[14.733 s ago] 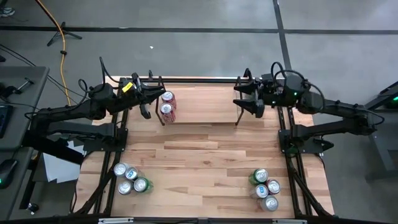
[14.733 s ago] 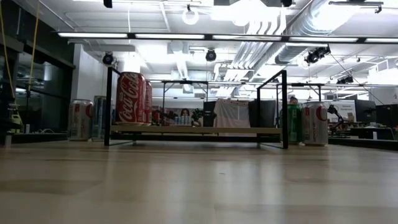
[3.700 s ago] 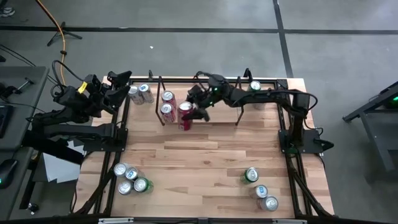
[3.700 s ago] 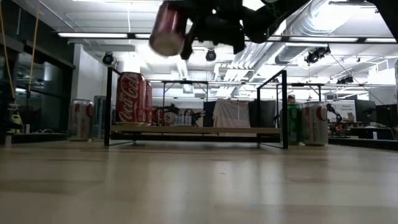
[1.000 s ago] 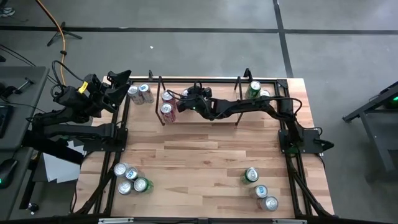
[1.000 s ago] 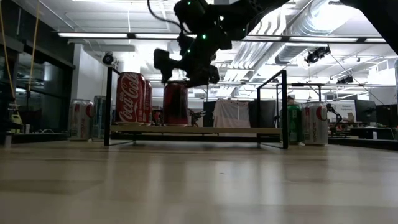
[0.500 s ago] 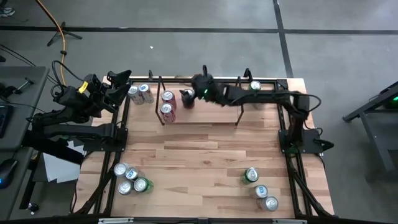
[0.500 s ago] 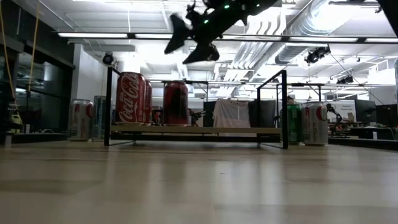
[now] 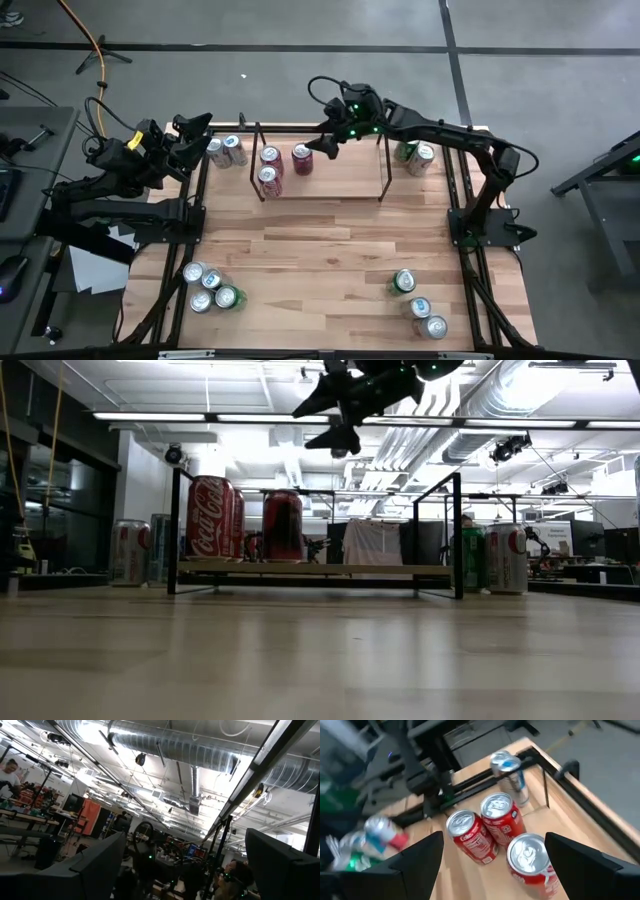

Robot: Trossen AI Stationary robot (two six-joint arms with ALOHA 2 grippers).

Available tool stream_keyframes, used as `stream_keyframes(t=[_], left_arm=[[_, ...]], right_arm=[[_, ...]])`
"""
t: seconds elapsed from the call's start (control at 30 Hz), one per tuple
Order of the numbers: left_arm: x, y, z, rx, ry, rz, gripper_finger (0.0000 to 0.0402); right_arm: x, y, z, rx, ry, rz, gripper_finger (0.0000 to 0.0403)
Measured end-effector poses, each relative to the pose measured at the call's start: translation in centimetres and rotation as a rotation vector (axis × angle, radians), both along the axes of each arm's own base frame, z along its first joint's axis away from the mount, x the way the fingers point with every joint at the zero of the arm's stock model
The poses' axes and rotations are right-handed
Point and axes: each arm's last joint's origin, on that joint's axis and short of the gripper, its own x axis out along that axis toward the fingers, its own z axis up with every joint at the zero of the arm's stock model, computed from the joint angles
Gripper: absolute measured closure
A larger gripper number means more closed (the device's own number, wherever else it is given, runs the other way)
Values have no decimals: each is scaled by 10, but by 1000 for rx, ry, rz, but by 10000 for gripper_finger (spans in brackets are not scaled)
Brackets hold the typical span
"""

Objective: Place canned beverage on shelf
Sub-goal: Put the red soda can on the shelf aligned with the other red soda cans

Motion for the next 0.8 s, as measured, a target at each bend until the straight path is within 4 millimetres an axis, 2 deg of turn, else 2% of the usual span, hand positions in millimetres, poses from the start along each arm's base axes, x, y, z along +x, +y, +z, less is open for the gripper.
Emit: stream_keyframes(t=[0.1,0.2,0.37,0.6,0.8], left_arm=[[0,0,0,-1,3,0,71],[0,0,0,-1,2,0,71],[0,0,0,-3,2,0,71],[0,0,0,-17,-4,-7,71],[1,0,-2,-43,4,-20,71]], right_arm=[[1,2,-1,-33,-24,121,68],[3,2,-3,-81,-31,162,68],[11,-2,-21,-162,26,181,68],[22,-23,-35,-254,157,175,68],[39,-38,-45,-305,179,213,68]])
